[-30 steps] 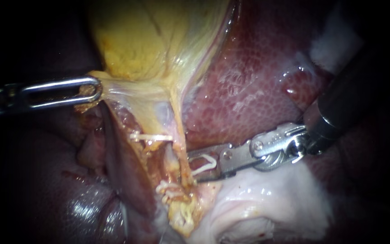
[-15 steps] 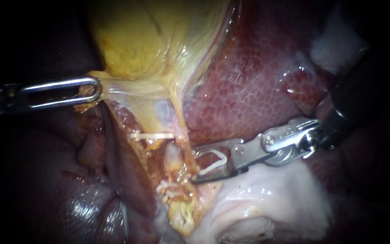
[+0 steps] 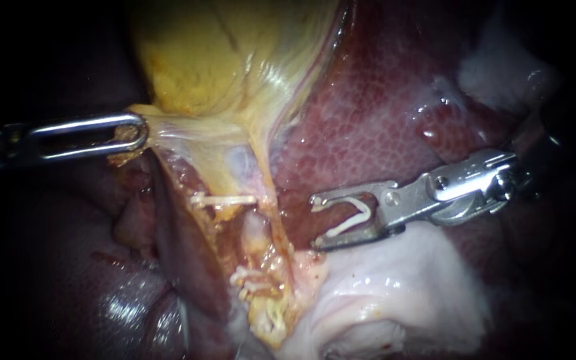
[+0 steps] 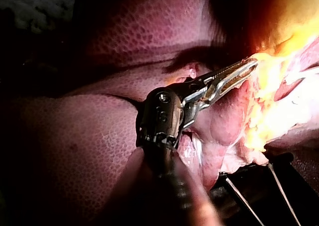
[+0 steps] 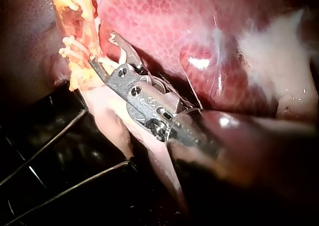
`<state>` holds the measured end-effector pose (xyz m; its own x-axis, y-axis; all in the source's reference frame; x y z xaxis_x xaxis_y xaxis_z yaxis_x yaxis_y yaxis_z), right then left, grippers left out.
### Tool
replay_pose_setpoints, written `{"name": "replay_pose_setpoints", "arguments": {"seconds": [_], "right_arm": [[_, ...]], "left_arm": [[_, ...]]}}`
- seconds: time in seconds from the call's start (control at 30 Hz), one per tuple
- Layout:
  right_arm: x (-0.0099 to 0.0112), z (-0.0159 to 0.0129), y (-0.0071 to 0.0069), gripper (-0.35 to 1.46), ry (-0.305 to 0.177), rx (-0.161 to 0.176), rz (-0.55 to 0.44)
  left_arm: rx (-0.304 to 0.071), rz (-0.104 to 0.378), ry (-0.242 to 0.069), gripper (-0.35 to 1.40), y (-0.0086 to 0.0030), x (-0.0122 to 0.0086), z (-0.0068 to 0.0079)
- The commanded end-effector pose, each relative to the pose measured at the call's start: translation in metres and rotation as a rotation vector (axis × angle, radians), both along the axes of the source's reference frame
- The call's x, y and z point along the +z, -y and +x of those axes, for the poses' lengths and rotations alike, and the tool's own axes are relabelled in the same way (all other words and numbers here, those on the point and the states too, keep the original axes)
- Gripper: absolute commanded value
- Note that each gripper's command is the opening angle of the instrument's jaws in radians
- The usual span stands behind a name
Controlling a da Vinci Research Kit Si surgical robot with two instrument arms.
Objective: Clipping first clip right tube
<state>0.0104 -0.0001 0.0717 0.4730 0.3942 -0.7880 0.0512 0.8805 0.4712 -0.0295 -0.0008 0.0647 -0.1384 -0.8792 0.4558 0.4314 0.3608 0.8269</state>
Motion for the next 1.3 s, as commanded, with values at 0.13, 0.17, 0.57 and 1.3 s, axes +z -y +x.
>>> {"name": "replay_pose_setpoints", "arguments": {"seconds": [0.13,0.17,0.57,1.3], "right_arm": [[0.0014,0.0013,0.0010,0.35,-0.002,-0.002,0.029],[0.0017,0.0017,0.0012,0.35,-0.002,-0.003,0.034],[0.0046,0.0053,0.0046,0.41,-0.047,0.001,0.186],[0.0068,0.0049,0.0078,0.34,-0.090,-0.042,0.388]], "left_arm": [[0.000,0.000,0.000,-0.35,0.0000,0.0000,0.0000],[0.000,0.000,0.000,-0.35,0.0000,0.0000,0.0000],[0.000,0.002,0.000,-0.35,-0.0001,-0.0003,0.0000],[0.001,0.002,0.001,-0.35,-0.0001,-0.0004,0.0002]]}}
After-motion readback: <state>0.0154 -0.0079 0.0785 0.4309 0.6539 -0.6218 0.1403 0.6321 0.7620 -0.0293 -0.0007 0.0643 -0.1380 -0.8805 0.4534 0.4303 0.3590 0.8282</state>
